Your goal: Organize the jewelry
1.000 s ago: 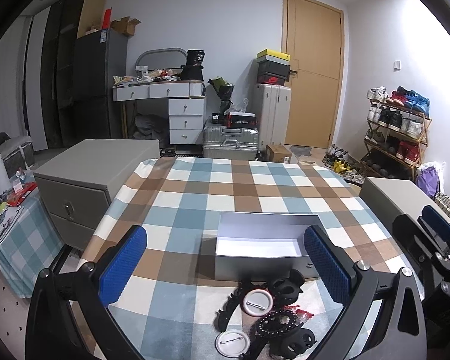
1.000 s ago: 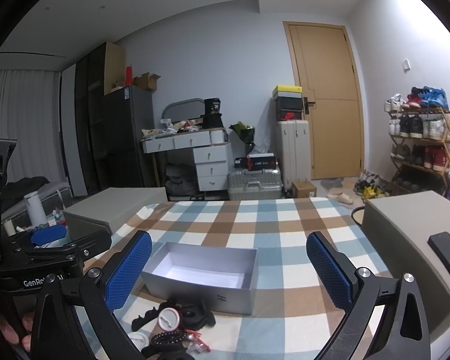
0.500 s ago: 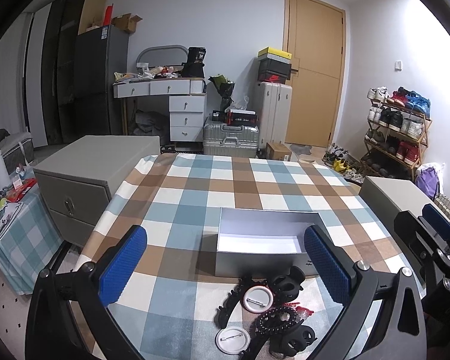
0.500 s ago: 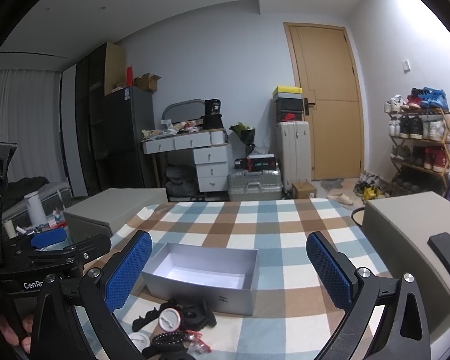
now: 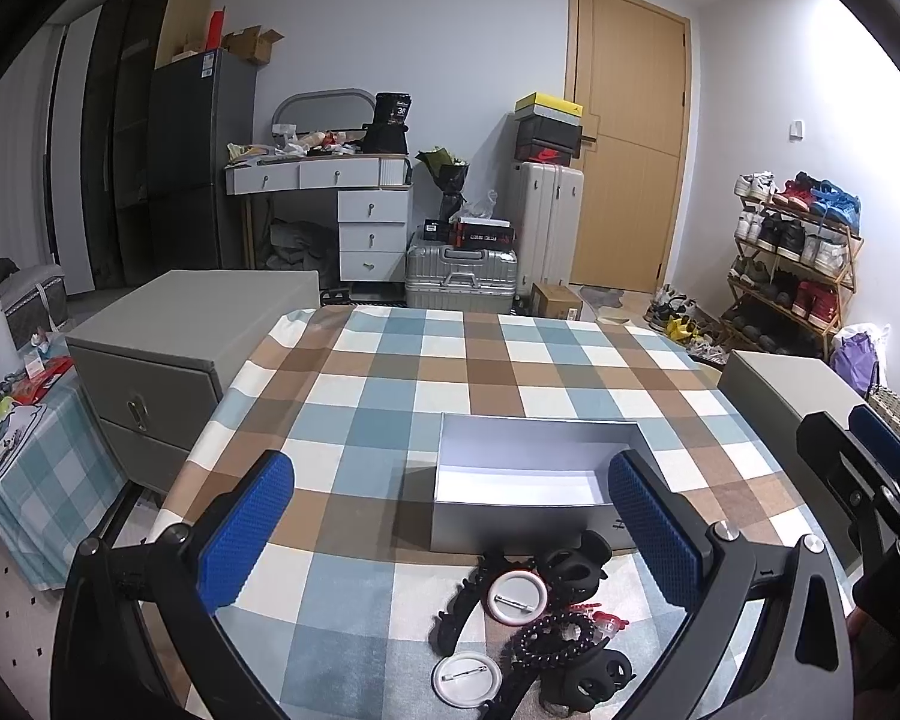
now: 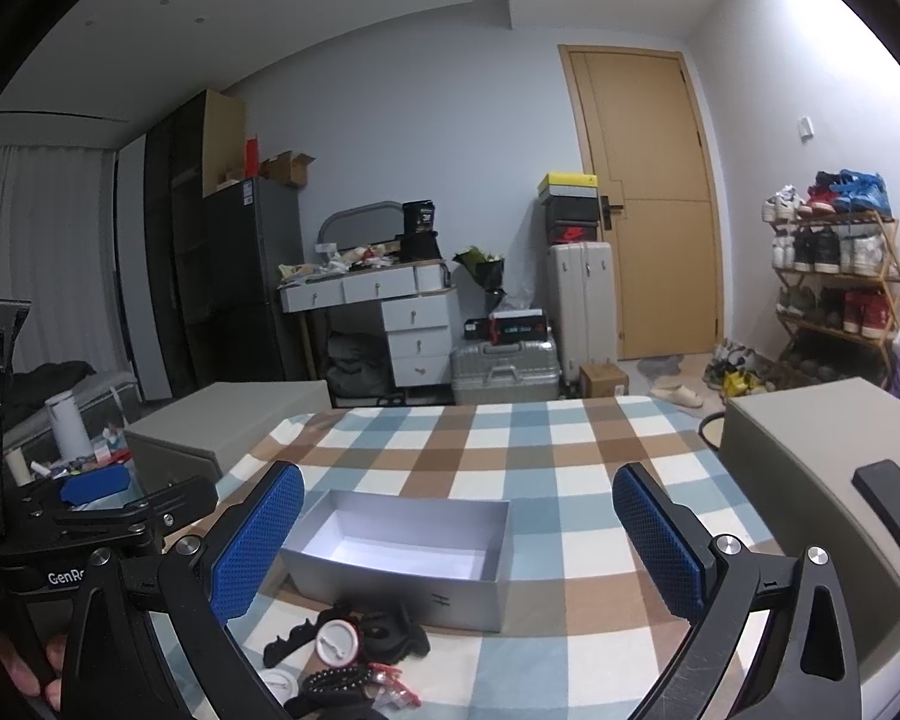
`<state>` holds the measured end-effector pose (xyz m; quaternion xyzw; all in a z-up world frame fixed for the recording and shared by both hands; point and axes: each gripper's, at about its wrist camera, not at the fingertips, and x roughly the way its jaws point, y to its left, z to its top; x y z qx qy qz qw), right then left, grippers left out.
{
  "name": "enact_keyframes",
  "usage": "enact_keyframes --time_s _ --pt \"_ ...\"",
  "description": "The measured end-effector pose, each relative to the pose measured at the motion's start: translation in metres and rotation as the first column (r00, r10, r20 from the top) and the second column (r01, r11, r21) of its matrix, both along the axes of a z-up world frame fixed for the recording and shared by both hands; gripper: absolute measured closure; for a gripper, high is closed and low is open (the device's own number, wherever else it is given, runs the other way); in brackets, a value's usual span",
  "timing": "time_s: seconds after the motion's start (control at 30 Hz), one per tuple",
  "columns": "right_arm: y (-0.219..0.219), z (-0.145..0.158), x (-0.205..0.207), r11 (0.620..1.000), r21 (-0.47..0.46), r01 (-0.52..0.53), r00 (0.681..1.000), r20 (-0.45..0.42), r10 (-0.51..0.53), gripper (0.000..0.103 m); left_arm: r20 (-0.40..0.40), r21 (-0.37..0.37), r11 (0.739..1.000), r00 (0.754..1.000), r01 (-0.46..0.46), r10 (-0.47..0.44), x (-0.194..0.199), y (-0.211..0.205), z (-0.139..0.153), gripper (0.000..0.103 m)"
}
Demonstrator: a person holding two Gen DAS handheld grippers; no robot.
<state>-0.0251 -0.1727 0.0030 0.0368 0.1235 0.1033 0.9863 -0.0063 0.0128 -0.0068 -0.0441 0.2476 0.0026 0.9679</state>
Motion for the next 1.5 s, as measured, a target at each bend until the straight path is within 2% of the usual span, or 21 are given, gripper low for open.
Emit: enact_keyframes --time_s 0.77,0.97,1.07,1.27,1.43,1.5 --pt "0.013 -0.008 0.005 0.998 -0.032 -0.052 0.998 -0.023 0.052 0.0 -0.019 0.007 1.0 1.0 -0.001 0.001 0.002 0.002 -0.007 0.001" --pt "0.023 -0.022 0.013 0.995 -0.04 -0.093 0.993 -0.081 0.089 0.0 -0.036 0.002 1.0 0.999 -0.025 0.025 0.003 0.016 -0.016 0.001" --pt "0.026 -0.033 0.02 0.99 -0.027 -0.138 0.982 -0.137 0.133 0.0 -0.053 0.001 0.999 0.997 -0.047 0.047 0.004 0.027 -0.024 0.001" --pt "0.041 -0.058 0.035 0.971 0.004 -0.239 0.94 -0.25 0.232 0.0 -0.107 -0.007 0.994 0.989 -0.106 0.104 0.007 0.052 -0.044 0.001" --pt "0.048 -0.079 0.051 0.967 0.022 -0.255 0.906 -0.344 0.247 0.0 -0.144 -0.011 0.992 0.981 -0.129 0.126 0.006 0.063 -0.056 0.001" --pt "0.048 -0.089 0.06 0.966 0.05 -0.254 0.885 -0.391 0.253 0.005 -0.156 -0.014 0.991 0.979 -0.133 0.129 0.007 0.066 -0.06 0.001"
